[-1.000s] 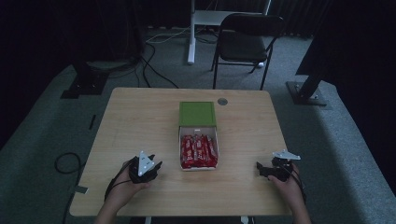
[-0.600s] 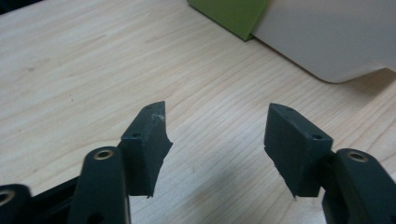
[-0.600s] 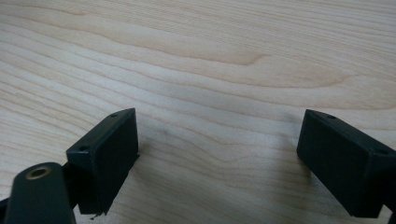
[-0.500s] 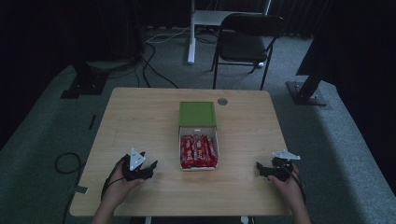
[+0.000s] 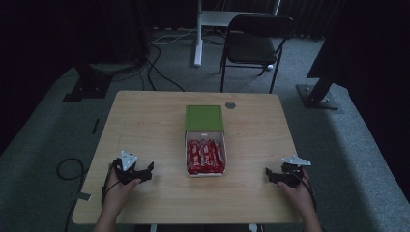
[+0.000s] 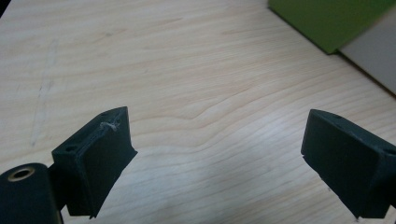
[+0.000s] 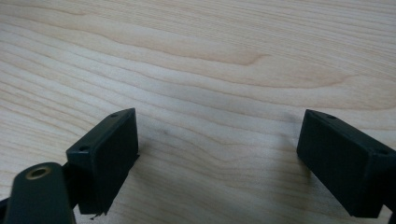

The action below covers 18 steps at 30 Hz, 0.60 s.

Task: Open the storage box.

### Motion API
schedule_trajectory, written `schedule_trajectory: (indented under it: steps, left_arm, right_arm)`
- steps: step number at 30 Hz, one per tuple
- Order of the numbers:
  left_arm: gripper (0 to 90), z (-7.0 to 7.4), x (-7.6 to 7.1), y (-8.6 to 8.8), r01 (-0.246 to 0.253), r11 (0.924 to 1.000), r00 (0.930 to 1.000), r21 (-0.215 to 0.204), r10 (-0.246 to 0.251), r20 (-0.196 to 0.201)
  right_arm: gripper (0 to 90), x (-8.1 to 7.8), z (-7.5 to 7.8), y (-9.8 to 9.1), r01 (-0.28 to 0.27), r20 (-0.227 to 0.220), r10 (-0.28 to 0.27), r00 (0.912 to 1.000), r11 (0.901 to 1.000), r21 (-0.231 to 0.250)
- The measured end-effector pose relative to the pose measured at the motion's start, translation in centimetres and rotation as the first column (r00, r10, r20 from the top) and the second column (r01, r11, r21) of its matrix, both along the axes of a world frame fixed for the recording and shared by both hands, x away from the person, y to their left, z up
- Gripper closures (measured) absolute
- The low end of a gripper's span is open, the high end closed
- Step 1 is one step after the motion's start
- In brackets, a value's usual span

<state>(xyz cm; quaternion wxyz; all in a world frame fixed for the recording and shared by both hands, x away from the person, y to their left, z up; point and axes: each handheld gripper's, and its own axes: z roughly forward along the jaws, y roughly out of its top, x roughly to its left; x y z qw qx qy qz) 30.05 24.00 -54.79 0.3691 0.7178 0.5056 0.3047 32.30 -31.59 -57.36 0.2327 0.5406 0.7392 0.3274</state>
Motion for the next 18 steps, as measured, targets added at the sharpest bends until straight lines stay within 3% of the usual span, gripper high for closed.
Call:
schedule_trajectory:
  steps: [2, 5, 6, 9, 10, 18]
  left_arm:
    - [9.6, -0.1, 0.1, 0.3, -0.013, 0.9997, 0.9999, -0.018, 0.013, -0.009]
    - [9.6, -0.1, 0.1, 0.4, -0.022, 0.9997, 0.9996, -0.009, 0.022, -0.014]
    - [9.6, -0.3, 0.2, 0.7, -0.027, 0.9994, 0.9989, 0.02, 0.028, -0.038]
    - [5.4, -0.7, 0.3, 1.1, -0.063, 0.9979, 0.9955, -0.011, 0.062, -0.072]
    - [3.3, -0.8, 0.3, 1.3, -0.07, 0.9975, 0.9938, 0.0, 0.07, -0.087]
    - [3.3, -1.2, 0.7, 2.3, -0.115, 0.9932, 0.987, 0.017, 0.116, -0.111]
  right_arm:
    - [12.0, 0.0, 0.0, 0.0, 0.0, 0.0, 0.0, 1.0, 1.0, 0.0]
    - [12.0, 0.0, 0.0, 0.0, 0.0, 0.0, 0.0, 1.0, 1.0, 0.0]
    - [12.0, 0.0, 0.0, 0.0, 0.0, 0.0, 0.0, 1.0, 1.0, 0.0]
    - [12.0, 0.0, 0.0, 0.0, 0.0, 0.0, 0.0, 1.0, 1.0, 0.0]
    - [12.0, 0.0, 0.0, 0.0, 0.0, 0.0, 0.0, 1.0, 1.0, 0.0]
    - [10.9, 0.0, 0.0, 0.0, 0.006, -0.002, -0.006, 1.0, 1.0, 0.001]
